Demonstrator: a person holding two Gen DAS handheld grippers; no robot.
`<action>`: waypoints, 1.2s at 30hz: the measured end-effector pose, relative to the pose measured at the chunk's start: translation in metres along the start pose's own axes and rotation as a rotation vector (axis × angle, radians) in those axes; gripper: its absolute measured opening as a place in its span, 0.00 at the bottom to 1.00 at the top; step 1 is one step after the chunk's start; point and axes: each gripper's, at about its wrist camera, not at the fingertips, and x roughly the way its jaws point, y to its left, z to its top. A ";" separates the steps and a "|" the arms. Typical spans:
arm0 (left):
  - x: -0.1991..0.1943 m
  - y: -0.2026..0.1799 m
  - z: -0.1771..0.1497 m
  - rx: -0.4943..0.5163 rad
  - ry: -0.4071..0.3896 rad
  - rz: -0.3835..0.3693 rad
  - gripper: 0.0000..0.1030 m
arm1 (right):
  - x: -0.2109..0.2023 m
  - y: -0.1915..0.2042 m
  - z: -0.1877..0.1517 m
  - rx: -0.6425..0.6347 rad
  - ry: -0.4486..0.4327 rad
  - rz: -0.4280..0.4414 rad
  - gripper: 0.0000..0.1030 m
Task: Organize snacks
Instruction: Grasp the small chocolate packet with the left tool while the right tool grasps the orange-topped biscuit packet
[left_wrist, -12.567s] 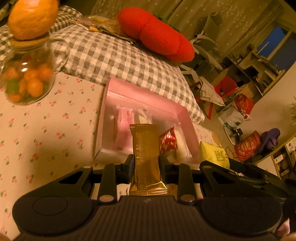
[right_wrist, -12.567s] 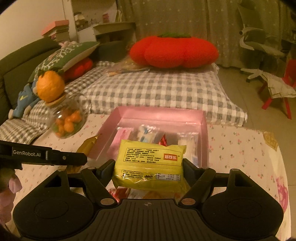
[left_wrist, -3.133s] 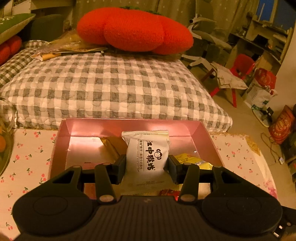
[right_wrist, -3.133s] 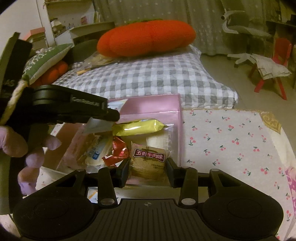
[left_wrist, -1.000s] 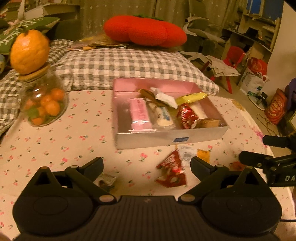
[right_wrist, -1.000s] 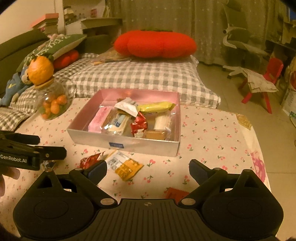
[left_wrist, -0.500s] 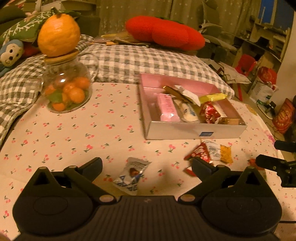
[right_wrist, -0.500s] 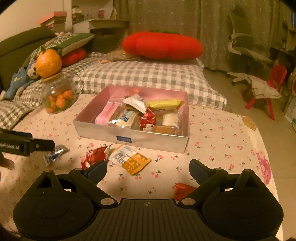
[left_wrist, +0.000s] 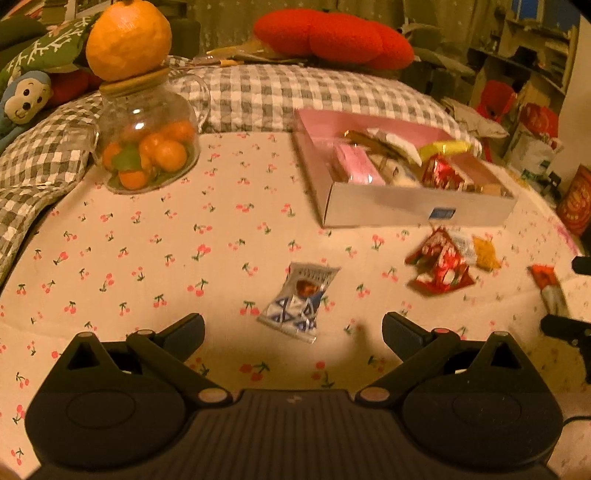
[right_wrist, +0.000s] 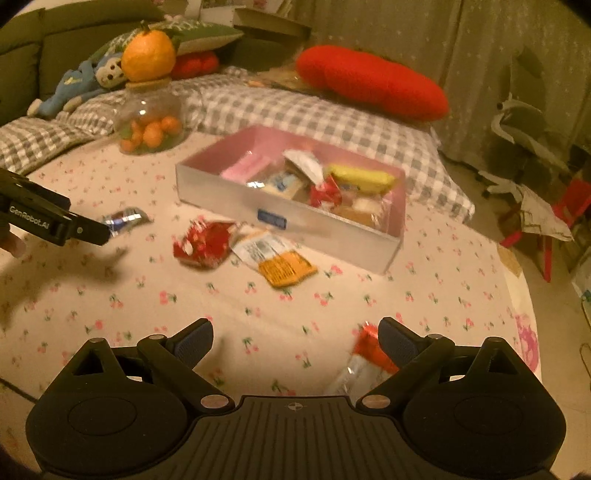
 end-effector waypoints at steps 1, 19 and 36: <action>0.002 0.000 -0.002 0.005 0.003 0.000 1.00 | 0.000 -0.002 -0.003 0.004 0.006 -0.005 0.95; 0.019 0.001 -0.016 0.050 -0.020 0.041 1.00 | 0.022 -0.051 -0.038 0.264 0.127 0.005 1.00; 0.030 -0.002 0.004 0.044 0.007 0.037 0.87 | 0.045 -0.061 -0.014 0.292 0.191 -0.018 1.00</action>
